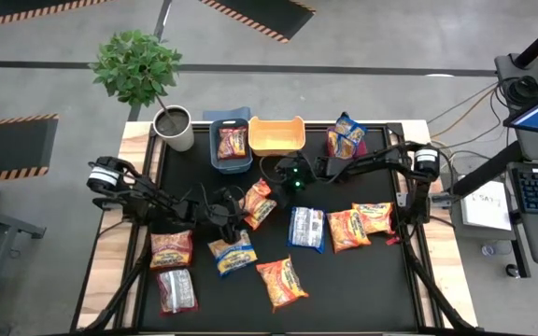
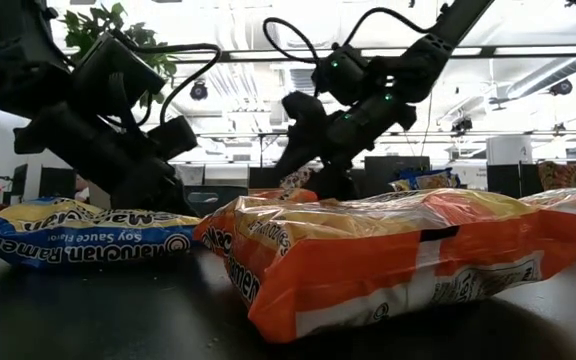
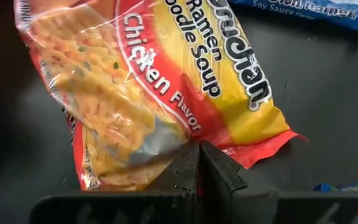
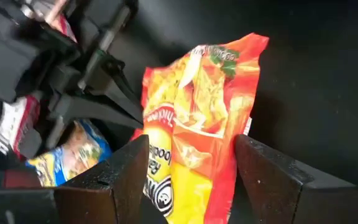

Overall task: Sort Maruchan noodles
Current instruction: Put the orange noodle pack into the yellow bin

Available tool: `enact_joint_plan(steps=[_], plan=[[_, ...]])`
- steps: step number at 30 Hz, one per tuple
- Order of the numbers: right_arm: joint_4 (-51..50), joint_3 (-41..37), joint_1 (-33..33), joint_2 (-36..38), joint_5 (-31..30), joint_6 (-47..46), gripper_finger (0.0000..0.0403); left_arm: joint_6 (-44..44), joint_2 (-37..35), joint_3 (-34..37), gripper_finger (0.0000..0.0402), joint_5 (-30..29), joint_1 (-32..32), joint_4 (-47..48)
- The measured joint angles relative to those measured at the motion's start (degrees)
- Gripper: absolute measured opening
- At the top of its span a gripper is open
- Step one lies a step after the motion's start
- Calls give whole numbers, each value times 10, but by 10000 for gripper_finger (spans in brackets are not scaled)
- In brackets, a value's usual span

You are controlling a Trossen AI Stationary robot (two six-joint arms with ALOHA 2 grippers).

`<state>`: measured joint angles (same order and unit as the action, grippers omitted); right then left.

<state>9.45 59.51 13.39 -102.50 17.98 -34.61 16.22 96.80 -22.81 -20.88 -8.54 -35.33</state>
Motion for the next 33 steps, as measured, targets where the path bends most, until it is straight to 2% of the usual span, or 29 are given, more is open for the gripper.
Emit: enact_joint_plan(steps=[10, 22, 28, 33], plan=[[2, 31, -1, -42, 0, 1, 226, -1, 2, 0, 0, 0, 0, -4], [4, 29, -5, -44, -16, 8, 226, 4, 5, 1, 0, -9, 0, -7], [41, 29, -13, -45, -20, 12, 226, 4, 5, 1, 0, -10, 0, -12], [51, 29, -15, -45, -19, 12, 205, 8, 6, 2, 0, -11, 0, -13]])
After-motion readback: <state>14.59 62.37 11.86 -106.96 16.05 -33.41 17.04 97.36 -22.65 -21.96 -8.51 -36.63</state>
